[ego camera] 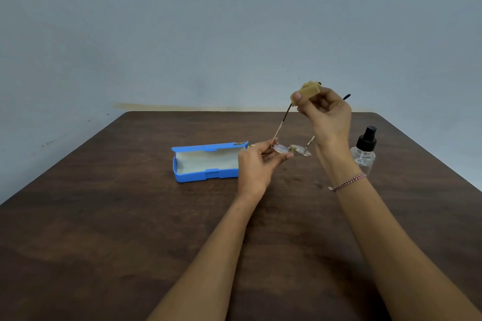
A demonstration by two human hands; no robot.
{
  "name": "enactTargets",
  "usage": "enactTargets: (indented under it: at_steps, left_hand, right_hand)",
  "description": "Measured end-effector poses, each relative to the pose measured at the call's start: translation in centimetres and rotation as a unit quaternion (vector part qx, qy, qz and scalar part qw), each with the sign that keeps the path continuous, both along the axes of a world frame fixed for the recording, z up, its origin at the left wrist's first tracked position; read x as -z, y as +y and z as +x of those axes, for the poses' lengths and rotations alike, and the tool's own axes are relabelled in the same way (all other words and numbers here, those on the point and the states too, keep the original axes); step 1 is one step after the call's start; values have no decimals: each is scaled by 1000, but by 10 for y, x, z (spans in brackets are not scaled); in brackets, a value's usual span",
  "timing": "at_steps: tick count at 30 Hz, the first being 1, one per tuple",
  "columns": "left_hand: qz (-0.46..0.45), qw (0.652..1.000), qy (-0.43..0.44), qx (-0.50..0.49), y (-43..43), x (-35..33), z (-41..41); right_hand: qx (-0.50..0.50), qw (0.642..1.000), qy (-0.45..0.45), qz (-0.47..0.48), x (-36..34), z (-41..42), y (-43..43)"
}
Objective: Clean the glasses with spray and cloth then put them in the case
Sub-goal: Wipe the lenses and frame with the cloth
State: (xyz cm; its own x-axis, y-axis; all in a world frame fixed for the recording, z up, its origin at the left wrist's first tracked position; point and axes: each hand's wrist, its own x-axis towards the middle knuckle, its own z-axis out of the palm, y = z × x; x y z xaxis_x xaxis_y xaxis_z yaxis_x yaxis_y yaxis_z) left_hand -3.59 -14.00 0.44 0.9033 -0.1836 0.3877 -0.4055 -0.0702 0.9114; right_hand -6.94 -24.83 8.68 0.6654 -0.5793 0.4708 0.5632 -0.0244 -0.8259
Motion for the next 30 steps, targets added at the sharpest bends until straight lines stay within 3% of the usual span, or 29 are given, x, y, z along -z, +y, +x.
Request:
enactTargets:
  at_steps: [13,19,26,30]
  left_hand:
    - [26,1000,0,-17,2,-2,0]
    - [16,1000,-10,-14,4,-3,1]
    - [30,999,-32,-24,8,-5,3]
    - [39,998,-33,-25,9,-5,3]
  right_hand:
    - [2,998,-50,35,-3,-1,-5]
    - [-61,989,63,-118,9,5,-3]
    - [-75,930,164,-321,21,5,-2]
    - [-71,916,187,-347,25,8,0]
